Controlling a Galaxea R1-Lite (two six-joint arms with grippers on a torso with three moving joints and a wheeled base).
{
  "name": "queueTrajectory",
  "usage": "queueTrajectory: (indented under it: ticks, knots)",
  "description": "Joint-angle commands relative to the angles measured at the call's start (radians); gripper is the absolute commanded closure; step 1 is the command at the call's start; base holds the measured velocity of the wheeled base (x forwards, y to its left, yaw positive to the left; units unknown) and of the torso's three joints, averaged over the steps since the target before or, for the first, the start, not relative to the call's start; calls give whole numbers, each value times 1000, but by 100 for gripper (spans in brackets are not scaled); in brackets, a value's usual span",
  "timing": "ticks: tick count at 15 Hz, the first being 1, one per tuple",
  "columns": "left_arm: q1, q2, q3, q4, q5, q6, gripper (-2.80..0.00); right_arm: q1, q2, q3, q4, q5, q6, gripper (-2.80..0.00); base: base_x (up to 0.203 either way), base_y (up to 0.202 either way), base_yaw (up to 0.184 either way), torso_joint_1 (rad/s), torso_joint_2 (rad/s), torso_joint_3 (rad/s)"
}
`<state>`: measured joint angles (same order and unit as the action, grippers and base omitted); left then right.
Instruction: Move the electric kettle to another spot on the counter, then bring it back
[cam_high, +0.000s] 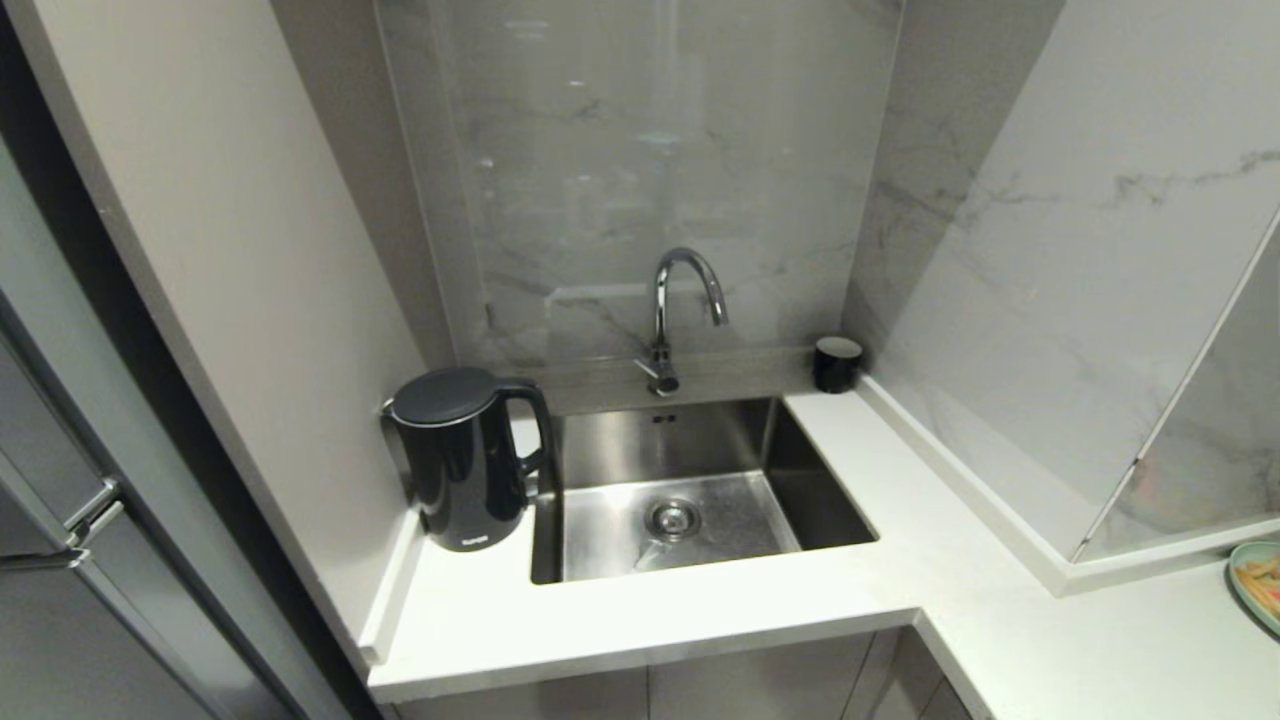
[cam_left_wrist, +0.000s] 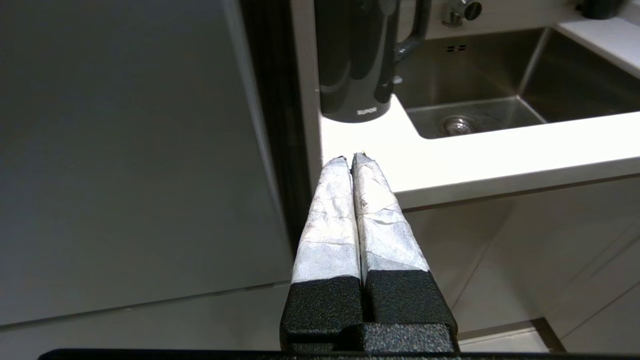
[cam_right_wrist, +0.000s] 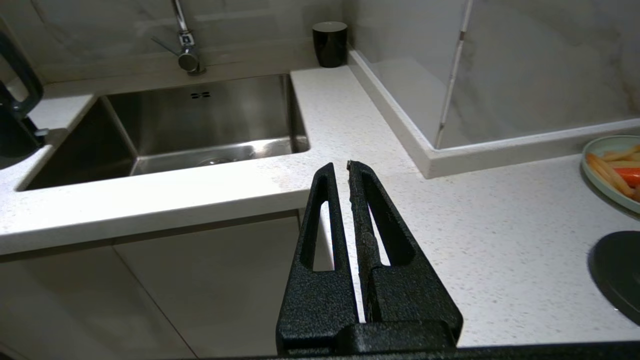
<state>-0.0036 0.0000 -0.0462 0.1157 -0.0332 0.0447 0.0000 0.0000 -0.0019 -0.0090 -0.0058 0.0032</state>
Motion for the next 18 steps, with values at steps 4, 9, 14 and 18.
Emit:
queueTrajectory:
  ticks: [4,9,14,18]
  knots:
    - [-1,3,0,1,-1,0,0,0,0,0,0,0,0,0,0,189,-3,1,4,4]
    - [1,3,0,1,-1,0,0,0,0,0,0,0,0,0,0,187,-1,4,1,1]
    - [-1,3,0,1,-1,0,0,0,2,-1,4,-2,11,0,0,21,-1,-44,102,58]
    - [-1,2,0,1,-1,0,0,0,2,-1,7,-2,12,0,0,0,0,-80,204,117]
